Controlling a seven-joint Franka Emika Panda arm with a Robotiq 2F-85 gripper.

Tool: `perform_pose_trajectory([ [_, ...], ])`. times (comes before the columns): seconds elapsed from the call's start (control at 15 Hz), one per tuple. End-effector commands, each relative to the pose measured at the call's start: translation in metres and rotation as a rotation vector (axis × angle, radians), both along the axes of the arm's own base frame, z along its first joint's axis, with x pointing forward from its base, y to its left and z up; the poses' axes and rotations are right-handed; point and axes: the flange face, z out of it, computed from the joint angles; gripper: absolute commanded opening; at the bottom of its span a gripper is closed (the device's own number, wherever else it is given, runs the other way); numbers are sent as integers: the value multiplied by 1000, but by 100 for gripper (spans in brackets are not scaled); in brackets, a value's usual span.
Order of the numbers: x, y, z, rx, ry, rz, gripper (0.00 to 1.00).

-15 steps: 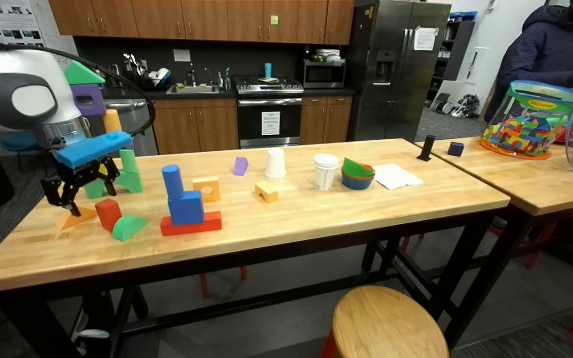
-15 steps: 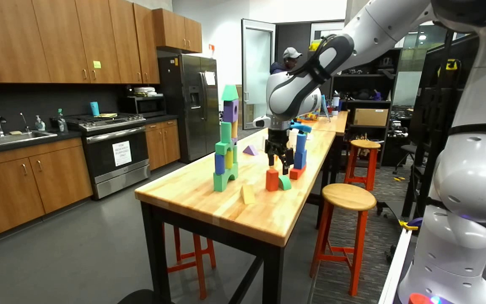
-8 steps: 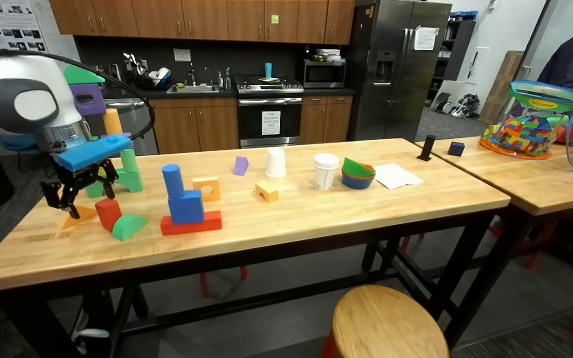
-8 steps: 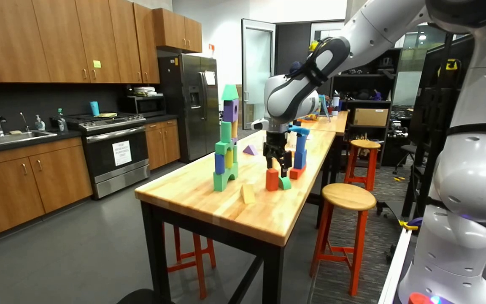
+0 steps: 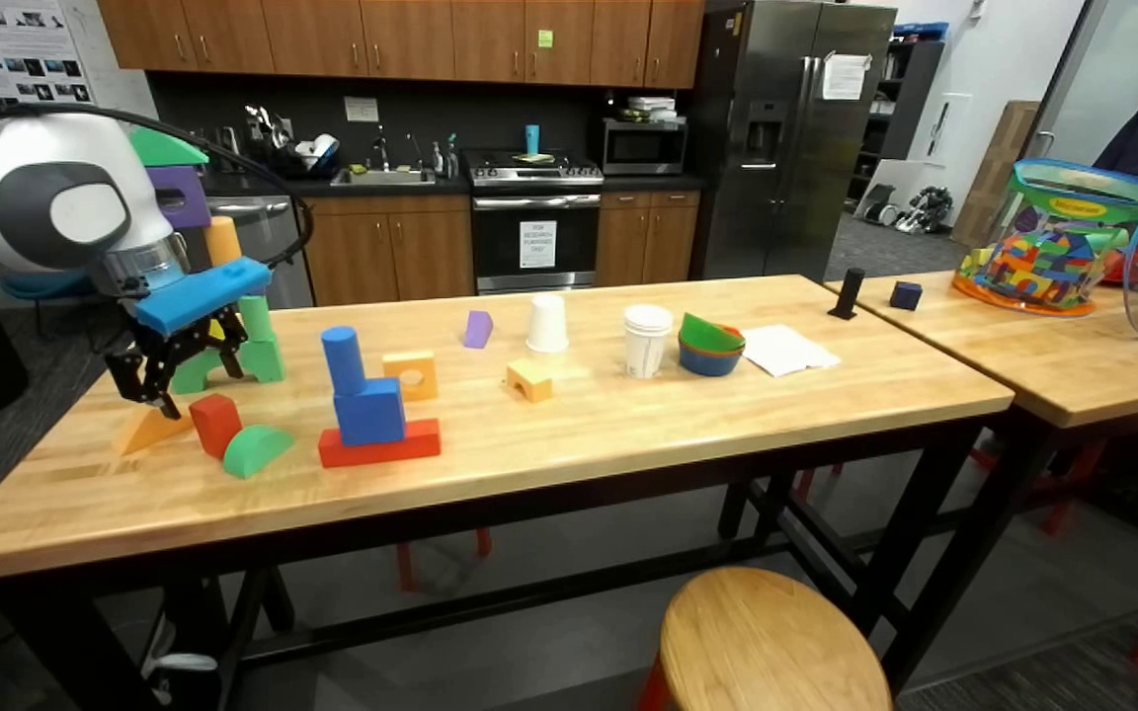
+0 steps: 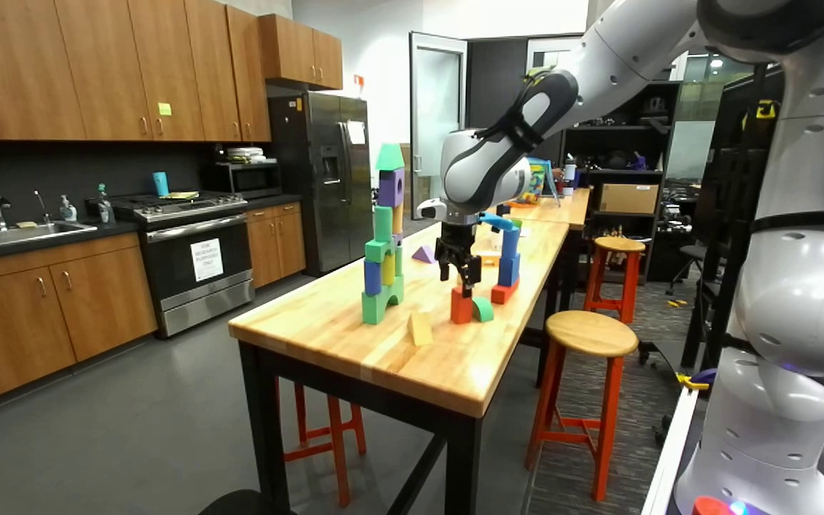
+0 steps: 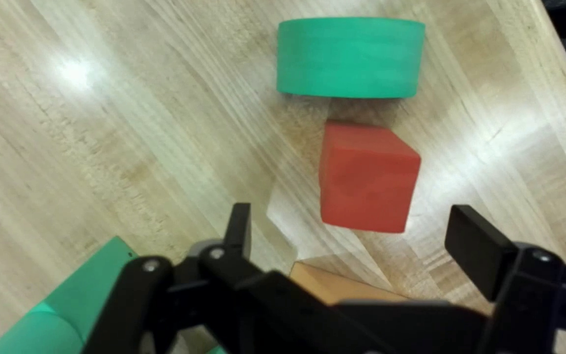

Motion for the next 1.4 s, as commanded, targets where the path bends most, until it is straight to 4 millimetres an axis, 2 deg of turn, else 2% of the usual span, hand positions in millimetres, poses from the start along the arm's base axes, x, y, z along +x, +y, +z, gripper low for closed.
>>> perform_pose_trajectory([
  [0.0,9,-9,0,-10,-10,8,100],
  [0.6,11,-31,-8,-3,27,-18,100],
  [0.73,12,-31,-8,-7,31,-12,74],
  [0.93,13,-31,-8,-8,35,-12,54],
  [1.13,14,-31,-8,-10,41,-15,28],
  [1.2,14,-31,-8,-10,45,-18,22],
  [1.33,15,-31,-8,-10,51,-22,20],
])
